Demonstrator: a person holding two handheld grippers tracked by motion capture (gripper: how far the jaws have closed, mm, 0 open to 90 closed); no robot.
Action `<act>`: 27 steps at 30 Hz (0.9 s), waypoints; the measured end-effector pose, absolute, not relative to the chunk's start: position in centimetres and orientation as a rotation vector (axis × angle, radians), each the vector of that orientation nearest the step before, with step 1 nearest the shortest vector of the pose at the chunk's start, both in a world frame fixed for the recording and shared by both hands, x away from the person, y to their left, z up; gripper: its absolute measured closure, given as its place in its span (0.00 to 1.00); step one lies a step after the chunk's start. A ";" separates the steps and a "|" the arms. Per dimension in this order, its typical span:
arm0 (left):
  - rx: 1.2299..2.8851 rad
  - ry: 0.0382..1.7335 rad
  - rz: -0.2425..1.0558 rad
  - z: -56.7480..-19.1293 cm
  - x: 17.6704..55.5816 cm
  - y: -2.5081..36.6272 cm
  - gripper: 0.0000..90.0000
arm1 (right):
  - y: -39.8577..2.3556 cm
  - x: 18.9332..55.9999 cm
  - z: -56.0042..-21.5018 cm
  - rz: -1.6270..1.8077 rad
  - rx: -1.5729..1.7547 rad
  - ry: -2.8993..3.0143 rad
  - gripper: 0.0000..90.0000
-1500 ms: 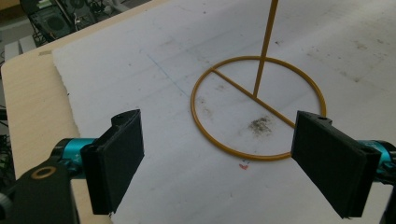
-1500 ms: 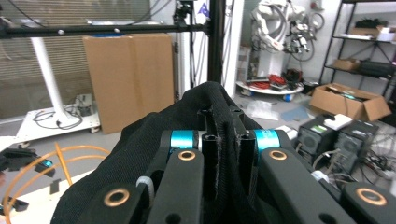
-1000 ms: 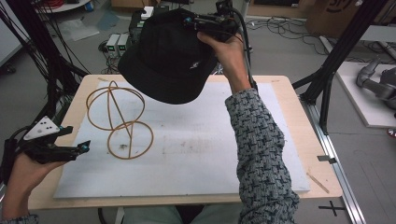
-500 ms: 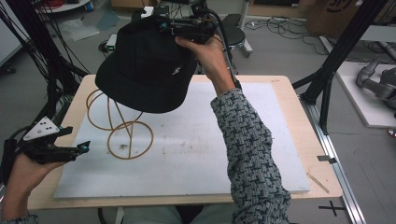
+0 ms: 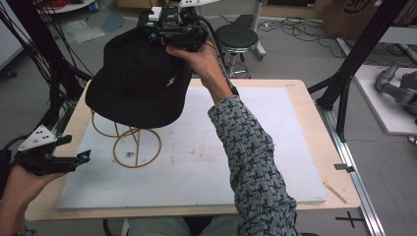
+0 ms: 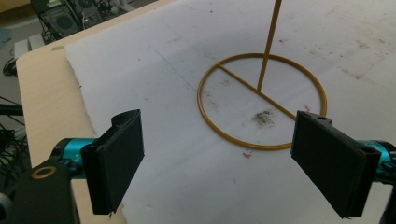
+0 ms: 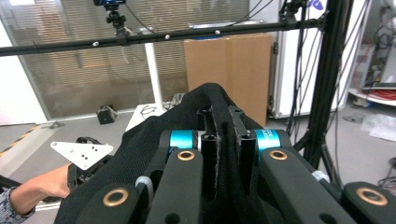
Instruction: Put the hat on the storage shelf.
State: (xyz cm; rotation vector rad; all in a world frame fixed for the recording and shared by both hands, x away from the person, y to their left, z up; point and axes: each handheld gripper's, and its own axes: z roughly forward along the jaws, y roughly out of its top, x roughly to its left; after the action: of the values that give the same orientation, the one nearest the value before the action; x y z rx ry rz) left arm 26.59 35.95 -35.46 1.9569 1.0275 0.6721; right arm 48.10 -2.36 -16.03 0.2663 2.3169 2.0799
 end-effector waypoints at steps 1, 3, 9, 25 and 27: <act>1.953 1.027 0.673 -35.5 26.5 36.0 0.19 | -1.7 48.0 -16.2 2.078 0.255 2.340 0.95; 1.955 1.030 0.675 -35.4 26.4 36.1 0.19 | -1.3 47.9 -16.3 2.073 0.253 2.351 0.95; 1.948 1.039 0.679 -35.4 26.1 36.4 0.19 | 0.8 47.5 -17.0 2.061 0.200 2.408 0.95; 1.945 1.056 0.689 -35.4 25.8 37.1 0.19 | 4.0 47.2 -19.3 2.022 0.174 2.512 0.94; 1.944 1.057 0.687 -35.4 25.8 37.2 0.19 | 4.3 47.2 -19.5 2.017 0.175 2.524 0.94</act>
State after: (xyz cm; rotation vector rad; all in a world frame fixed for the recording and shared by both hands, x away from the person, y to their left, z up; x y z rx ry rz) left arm 25.79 37.18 -35.39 1.9442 1.0566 0.6871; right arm 47.16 4.25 -19.50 0.1753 2.5239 2.0166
